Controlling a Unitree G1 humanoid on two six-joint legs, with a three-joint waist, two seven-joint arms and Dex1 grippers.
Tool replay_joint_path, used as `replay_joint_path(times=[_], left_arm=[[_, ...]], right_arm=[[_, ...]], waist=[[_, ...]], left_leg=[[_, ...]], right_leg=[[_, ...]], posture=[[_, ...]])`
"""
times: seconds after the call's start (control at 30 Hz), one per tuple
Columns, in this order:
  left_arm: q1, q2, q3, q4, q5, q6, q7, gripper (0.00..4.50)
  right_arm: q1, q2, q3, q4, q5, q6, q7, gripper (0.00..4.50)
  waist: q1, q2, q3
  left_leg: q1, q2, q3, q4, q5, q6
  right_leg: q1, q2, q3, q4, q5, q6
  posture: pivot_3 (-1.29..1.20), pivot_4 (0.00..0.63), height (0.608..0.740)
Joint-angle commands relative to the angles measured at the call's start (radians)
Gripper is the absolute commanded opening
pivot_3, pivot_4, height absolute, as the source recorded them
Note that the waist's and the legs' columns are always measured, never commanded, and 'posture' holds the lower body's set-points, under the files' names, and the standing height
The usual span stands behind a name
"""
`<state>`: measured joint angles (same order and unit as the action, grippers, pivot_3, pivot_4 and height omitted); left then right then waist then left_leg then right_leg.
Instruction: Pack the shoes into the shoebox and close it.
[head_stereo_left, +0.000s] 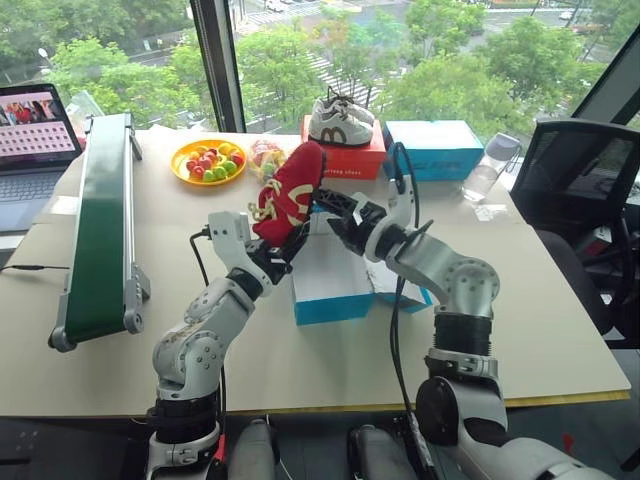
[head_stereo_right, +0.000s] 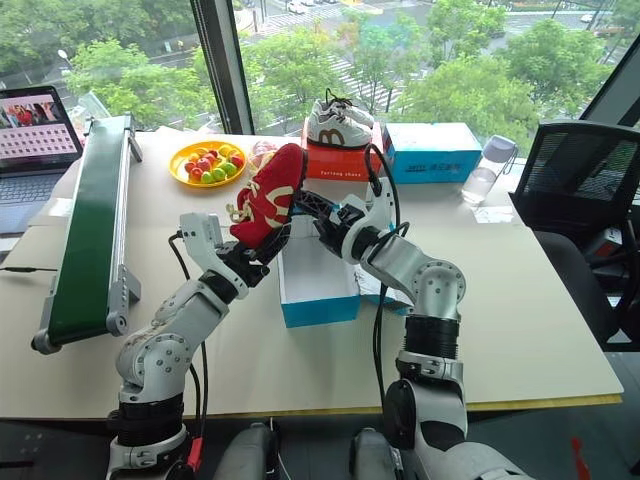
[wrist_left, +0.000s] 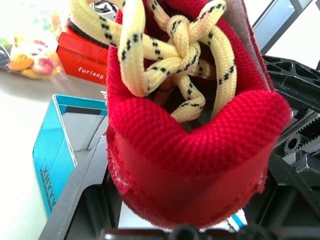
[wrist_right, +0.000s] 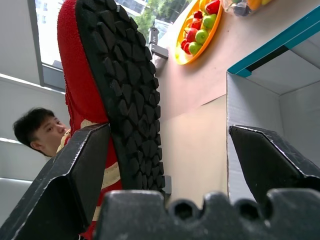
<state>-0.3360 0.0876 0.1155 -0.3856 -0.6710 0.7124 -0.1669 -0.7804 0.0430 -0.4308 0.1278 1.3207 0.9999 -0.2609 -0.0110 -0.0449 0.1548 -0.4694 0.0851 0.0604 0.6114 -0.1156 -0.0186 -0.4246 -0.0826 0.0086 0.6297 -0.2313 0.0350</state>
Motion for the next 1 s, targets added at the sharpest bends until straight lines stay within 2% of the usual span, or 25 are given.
replay_joint_path(times=[0.03,0.2,0.33,0.57,0.77,1.0], left_arm=[[0.026,0.022,-0.026,-0.047,-0.032,0.019,-0.043,2.49],[0.071,0.139,0.046,-0.011,-0.015,-0.002,-0.103,2.49],[0.015,0.183,0.074,0.011,-0.036,0.000,-0.124,2.49],[-0.009,0.153,0.026,-0.035,-0.055,0.029,-0.115,2.49],[-0.027,0.113,-0.032,-0.052,-0.066,0.038,-0.109,2.49],[-0.034,0.068,-0.076,-0.071,-0.072,0.050,-0.092,2.49]], right_arm=[[-0.041,-0.016,-0.083,-0.065,0.106,-0.102,0.005,4.44],[-0.019,-0.043,-0.054,-0.077,0.111,-0.111,-0.001,4.44],[0.015,-0.085,0.037,-0.095,0.055,-0.045,0.029,4.44],[0.055,-0.113,0.146,-0.104,-0.033,-0.027,0.074,4.44],[0.009,-0.068,0.192,-0.171,0.006,-0.013,0.058,4.44],[0.007,-0.030,0.230,-0.167,-0.025,-0.013,0.059,4.44]], waist=[[0.001,0.000,0.000],[-0.016,0.003,0.001],[-0.017,0.004,0.001],[-0.004,0.004,0.001],[-0.004,0.004,0.001],[-0.004,0.004,0.001]], left_leg=[[0.000,0.000,0.000,0.000,0.000,0.000],[0.001,0.001,0.000,-0.001,0.000,0.000],[0.001,0.001,0.000,-0.001,0.000,0.000],[0.000,0.001,0.000,-0.001,0.000,0.000],[0.000,0.001,0.000,-0.001,0.000,0.000],[0.000,0.001,0.000,0.000,0.000,0.000]], right_leg=[[0.000,0.000,0.000,0.000,0.000,0.000],[-0.001,0.002,0.001,0.000,0.000,-0.001],[-0.001,0.002,0.001,0.001,0.000,-0.001],[-0.001,0.002,0.001,0.000,0.000,-0.001],[-0.001,0.002,0.001,0.000,0.000,-0.001],[-0.001,0.002,0.001,0.000,0.000,-0.001]], posture=[[0.00,0.150,0.731],[0.00,0.150,0.731],[0.00,0.150,0.731],[0.00,0.150,0.731],[0.00,0.150,0.731],[0.00,0.150,0.731]])
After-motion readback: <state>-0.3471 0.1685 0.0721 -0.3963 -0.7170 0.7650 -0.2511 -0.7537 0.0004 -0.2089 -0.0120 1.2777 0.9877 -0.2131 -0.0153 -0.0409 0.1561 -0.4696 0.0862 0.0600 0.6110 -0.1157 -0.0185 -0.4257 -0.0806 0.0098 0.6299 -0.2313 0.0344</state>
